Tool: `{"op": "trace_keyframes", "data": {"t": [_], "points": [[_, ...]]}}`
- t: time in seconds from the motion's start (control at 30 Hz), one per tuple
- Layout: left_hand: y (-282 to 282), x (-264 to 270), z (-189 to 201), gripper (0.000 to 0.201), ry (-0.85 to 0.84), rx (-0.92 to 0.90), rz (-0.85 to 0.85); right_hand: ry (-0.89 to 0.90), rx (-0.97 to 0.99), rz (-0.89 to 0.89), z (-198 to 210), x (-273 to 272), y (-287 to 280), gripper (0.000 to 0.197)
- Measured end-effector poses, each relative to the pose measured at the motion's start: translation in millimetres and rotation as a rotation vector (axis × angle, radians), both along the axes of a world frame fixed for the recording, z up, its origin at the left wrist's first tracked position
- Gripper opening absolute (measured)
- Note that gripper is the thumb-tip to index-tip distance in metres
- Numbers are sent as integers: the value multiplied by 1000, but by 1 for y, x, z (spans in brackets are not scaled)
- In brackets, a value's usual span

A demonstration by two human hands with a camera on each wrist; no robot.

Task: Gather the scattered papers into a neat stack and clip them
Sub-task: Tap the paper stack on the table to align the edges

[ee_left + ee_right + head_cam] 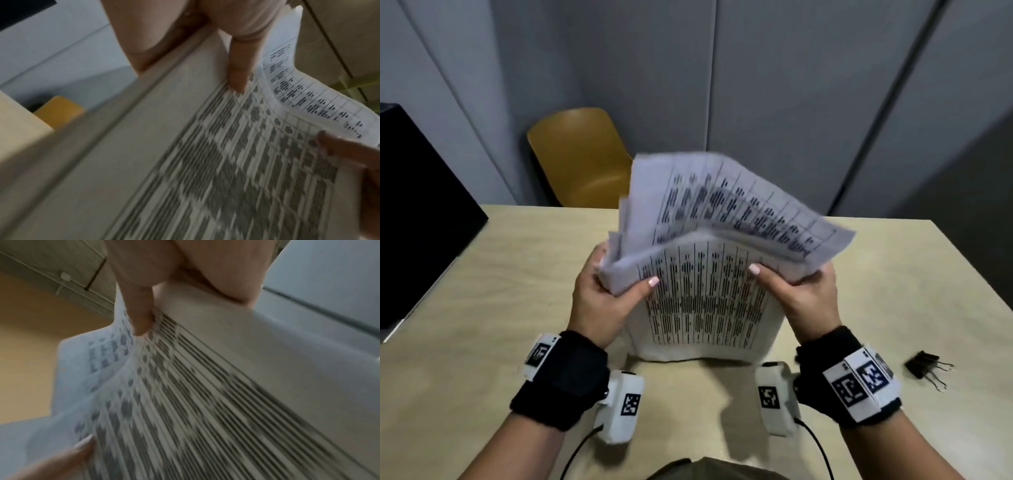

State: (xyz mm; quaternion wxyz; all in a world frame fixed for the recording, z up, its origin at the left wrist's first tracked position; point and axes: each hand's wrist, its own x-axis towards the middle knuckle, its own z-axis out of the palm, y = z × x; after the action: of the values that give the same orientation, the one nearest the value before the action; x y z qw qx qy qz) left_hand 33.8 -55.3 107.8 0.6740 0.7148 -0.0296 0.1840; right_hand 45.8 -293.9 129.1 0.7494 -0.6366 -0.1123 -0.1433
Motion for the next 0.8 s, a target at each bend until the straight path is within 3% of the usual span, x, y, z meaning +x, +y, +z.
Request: {"op": "trace_keyframes", "data": {"t": [0.1, 0.17, 0.2, 0.27, 0.33, 0.37, 0.47, 0.57, 0.67, 0.73, 0.8], "points": [[5, -2, 2, 85, -8, -7, -43, -154, 30, -173, 11, -1, -3, 102], [3, -3, 2, 89, -22, 1, -33, -286, -107, -309, 23, -2, -1, 111], [2, -2, 3, 88, -31, -4, -32, -370, -179, -347, 29, -3, 0, 105], [0, -2, 4, 85, -43, 4, -43, -508, -287, -340, 36, -2, 0, 75], [1, -2, 4, 76, -38, 9, -58, -517, -389, -260, 39, 2, -3, 37], [1, -2, 3, 71, -33, 8, -65, -471, -441, -225, 38, 3, -5, 29], [-1, -3, 4, 65, -25, 1, -85, -322, -535, -204, 39, 4, -6, 36], [-1, -2, 6, 63, -26, -14, -92, -383, -596, -238, 53, -3, -6, 64], [2, 0, 4, 62, -26, -26, -95, -500, -976, -267, 67, -12, 2, 54], [3, 0, 4, 67, -28, 16, -69, -418, -1217, -228, 67, -15, 11, 50], [2, 0, 5, 61, -44, 84, -46, -348, -1301, -158, 61, -16, 17, 52]]}}
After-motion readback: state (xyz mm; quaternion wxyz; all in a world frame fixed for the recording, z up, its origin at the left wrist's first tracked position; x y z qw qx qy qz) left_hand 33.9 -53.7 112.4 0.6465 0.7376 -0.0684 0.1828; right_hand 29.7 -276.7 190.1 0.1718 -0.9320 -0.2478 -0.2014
